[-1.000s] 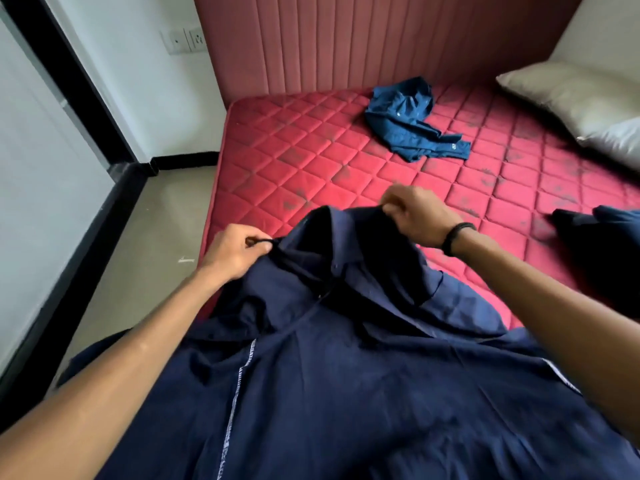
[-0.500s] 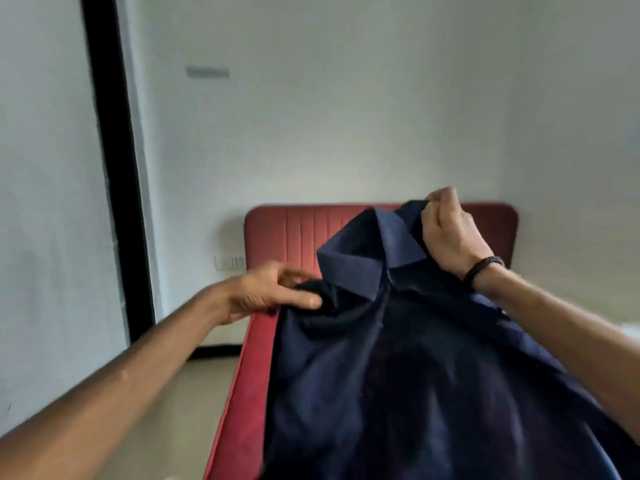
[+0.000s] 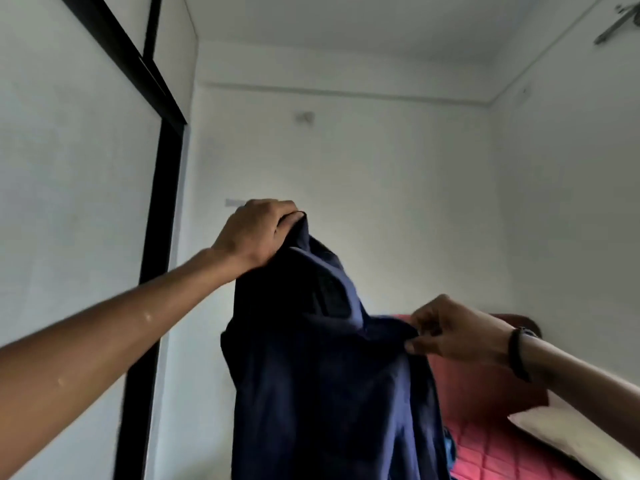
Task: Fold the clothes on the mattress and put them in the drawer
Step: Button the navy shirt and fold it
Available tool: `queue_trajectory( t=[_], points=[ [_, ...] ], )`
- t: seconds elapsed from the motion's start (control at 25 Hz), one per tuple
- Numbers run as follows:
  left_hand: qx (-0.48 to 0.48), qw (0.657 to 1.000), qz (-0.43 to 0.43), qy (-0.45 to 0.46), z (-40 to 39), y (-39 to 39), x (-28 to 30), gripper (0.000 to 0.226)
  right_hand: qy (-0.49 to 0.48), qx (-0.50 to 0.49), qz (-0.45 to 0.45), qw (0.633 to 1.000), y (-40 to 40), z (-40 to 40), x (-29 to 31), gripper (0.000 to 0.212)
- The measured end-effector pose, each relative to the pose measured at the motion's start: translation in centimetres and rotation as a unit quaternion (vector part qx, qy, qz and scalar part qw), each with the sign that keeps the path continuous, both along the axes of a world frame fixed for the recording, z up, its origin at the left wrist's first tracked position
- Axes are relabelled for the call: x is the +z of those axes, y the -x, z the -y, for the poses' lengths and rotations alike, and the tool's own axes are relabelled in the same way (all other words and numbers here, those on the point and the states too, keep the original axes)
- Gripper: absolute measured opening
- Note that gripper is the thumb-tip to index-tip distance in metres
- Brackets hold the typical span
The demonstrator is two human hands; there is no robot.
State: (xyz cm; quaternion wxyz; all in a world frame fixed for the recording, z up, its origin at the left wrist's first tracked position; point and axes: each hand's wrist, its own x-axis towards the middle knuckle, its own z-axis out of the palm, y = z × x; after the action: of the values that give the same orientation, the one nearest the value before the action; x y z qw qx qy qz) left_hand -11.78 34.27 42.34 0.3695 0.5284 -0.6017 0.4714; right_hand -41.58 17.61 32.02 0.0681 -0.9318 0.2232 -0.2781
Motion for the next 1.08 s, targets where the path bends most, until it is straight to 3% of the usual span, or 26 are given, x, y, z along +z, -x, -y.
queue_trajectory(
  t=[0.04,0.12,0.2,0.28,0.32,0.4,0.48,0.52,0.6,0.68,0.76,0.88,0.96,1.08],
  points=[
    [0.042,0.998,0.052,0.010,-0.8,0.1,1.4,0.034,0.045,-0.082,0.041,0.995,0.1,0.8,0.6,0.027],
    [0.108,0.991,0.082,0.013,-2.1,0.0,3.6,0.040,0.039,-0.185,0.190,0.963,0.8,2.4,2.2,0.019],
    [0.107,0.991,0.086,-0.011,-3.5,0.0,5.3,0.050,-0.037,-0.187,0.362,0.913,1.0,3.7,4.0,0.020],
    [0.104,0.984,0.136,-0.059,-4.9,-0.2,6.0,0.061,-0.065,-0.189,0.437,0.877,0.7,3.9,5.8,0.020],
    [0.126,0.976,0.158,-0.079,-5.4,-0.4,5.9,0.063,-0.038,-0.223,0.433,0.873,0.6,3.6,6.5,0.020],
    [0.157,0.974,0.139,-0.092,-6.3,-1.0,6.0,0.062,0.146,-0.315,0.384,0.856,0.8,2.8,7.9,0.023],
    [0.109,0.990,0.023,-0.088,-7.2,-1.4,6.6,0.059,0.315,-0.362,0.312,0.820,1.2,1.5,9.3,0.023],
    [0.068,0.991,-0.042,-0.102,-7.6,-1.4,6.9,0.057,0.315,-0.378,0.278,0.825,1.4,1.2,10.3,0.019],
    [-0.002,0.983,-0.120,-0.142,-8.2,-1.0,7.9,0.055,0.167,-0.374,0.294,0.863,1.8,0.4,13.3,0.008],
    [0.019,0.983,-0.138,-0.116,-8.5,-0.3,9.0,0.050,-0.071,-0.244,0.400,0.881,2.3,-0.1,16.2,0.003],
    [0.115,0.984,-0.134,-0.032,-8.4,1.0,10.4,0.035,-0.261,-0.062,0.468,0.842,2.8,-1.0,18.3,0.011],
    [0.211,0.960,-0.163,0.086,-9.4,4.2,12.3,0.028,-0.316,0.078,0.568,0.755,2.6,-3.6,20.7,0.018],
    [0.190,0.951,-0.203,0.137,-11.3,6.4,13.7,0.032,-0.242,0.041,0.650,0.719,2.4,-7.4,22.0,0.014],
    [0.130,0.938,-0.184,0.263,-16.0,9.1,15.4,0.029,0.051,-0.133,0.743,0.655,3.9,-13.8,23.5,0.012]
  ],
)
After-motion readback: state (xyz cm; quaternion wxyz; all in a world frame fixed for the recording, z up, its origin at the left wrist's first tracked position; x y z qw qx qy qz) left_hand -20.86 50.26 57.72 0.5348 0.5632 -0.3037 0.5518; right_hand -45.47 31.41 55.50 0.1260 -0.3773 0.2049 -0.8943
